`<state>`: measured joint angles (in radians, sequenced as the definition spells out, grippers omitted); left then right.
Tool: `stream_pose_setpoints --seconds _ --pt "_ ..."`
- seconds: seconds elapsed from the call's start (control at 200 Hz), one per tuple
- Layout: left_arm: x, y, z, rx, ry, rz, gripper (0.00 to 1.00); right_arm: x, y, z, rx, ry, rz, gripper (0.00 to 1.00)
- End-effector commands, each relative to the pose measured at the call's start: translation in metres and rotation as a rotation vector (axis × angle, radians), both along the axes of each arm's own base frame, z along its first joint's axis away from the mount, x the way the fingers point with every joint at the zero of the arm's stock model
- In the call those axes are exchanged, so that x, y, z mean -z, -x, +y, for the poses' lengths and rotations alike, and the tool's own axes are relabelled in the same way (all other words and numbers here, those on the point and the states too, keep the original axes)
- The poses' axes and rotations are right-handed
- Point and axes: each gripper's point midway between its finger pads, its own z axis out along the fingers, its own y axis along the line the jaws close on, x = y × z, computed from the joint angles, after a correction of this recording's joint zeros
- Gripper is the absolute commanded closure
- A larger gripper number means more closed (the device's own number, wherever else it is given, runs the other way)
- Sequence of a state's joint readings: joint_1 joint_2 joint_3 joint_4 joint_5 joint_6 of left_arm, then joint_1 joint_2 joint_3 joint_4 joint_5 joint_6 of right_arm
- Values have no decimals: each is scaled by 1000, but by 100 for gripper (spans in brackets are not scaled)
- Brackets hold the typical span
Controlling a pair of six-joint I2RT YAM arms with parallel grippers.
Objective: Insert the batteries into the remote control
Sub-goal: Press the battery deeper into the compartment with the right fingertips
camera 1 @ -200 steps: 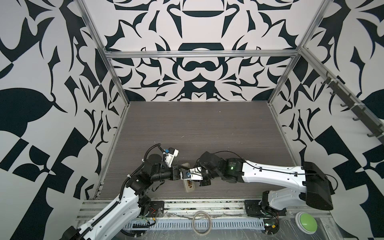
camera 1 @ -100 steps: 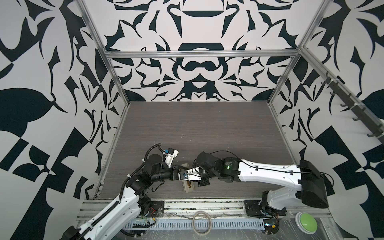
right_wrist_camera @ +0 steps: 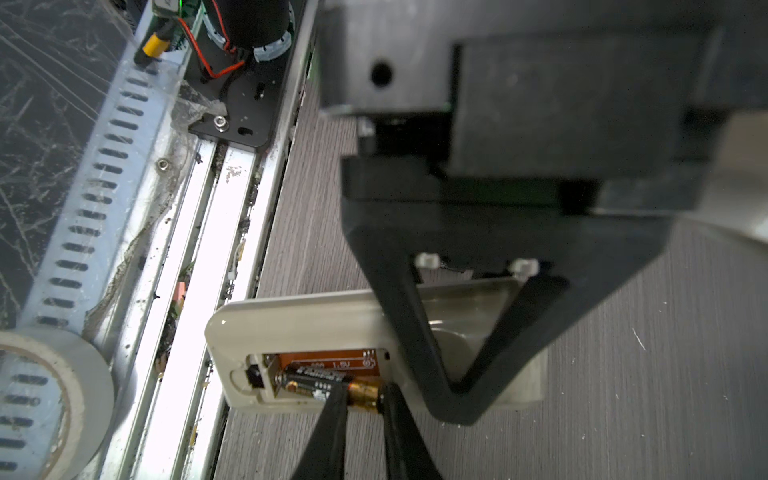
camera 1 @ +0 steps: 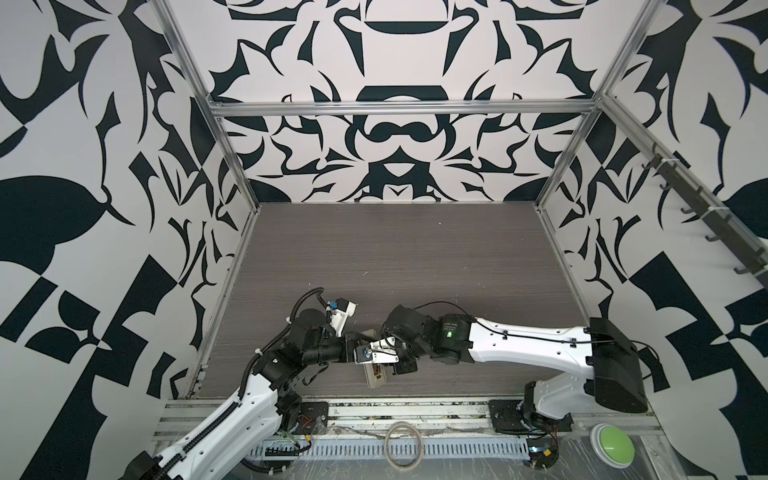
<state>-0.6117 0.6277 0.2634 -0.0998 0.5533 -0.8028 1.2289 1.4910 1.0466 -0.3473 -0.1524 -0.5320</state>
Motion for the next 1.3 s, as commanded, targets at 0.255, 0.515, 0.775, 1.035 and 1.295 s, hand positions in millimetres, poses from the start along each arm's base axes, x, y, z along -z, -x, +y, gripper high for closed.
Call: stream_pose_setpoints --seconds 0.255,0.515,0.775,1.035,1.295 --pt "-33 -3 -8 28 90 -94 100 13 15 -2 -47 66 38 79" --pt "-34 -3 -8 24 93 -100 100 20 15 -2 -48 95 43 81" --pt "-35 -4 -7 20 95 -104 100 22 15 -2 -47 104 44 83" --pt "-36 -4 -7 19 96 -104 100 24 9 -2 -26 111 12 88" --pt "-38 -3 -7 16 104 -107 100 23 6 -1 -13 104 -18 94"
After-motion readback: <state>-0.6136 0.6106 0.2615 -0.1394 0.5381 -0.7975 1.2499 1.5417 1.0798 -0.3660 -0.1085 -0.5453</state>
